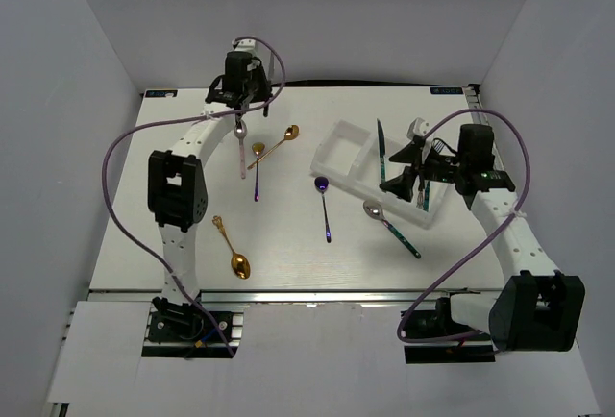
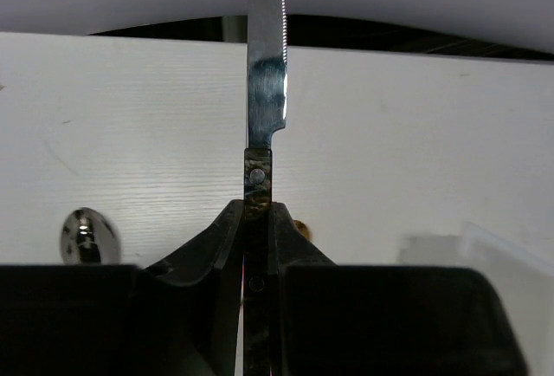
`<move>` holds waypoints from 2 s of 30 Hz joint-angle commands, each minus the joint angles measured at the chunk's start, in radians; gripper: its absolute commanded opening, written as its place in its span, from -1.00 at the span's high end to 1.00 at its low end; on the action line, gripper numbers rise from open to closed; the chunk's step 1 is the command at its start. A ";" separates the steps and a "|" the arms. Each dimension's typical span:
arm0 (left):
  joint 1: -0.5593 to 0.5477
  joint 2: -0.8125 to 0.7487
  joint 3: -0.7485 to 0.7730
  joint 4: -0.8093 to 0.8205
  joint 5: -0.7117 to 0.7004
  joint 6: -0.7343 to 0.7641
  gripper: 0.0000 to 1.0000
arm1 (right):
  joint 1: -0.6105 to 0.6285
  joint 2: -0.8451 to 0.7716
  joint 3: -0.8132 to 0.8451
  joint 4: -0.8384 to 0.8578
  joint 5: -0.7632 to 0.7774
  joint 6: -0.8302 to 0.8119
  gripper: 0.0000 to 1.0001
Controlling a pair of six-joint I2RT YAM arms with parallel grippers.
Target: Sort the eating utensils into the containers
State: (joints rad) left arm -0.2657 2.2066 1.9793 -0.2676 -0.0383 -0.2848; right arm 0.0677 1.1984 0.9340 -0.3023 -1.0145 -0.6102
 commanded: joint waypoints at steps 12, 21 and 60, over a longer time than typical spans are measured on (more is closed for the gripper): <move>-0.292 -0.320 -0.487 0.475 0.272 -0.254 1.00 | -0.341 -0.157 -0.107 0.255 -0.101 0.220 -0.72; -0.428 -0.153 -0.360 0.496 0.209 -0.283 1.00 | -0.368 -0.151 -0.124 0.266 -0.107 0.228 -0.72; -0.521 0.154 -0.135 0.492 0.060 -0.218 0.81 | -0.370 -0.108 -0.123 0.247 -0.136 0.211 -0.72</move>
State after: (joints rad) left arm -0.7830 2.3848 1.8355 0.1951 0.0330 -0.5079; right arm -0.2981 1.0893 0.8074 -0.0715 -1.1267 -0.3958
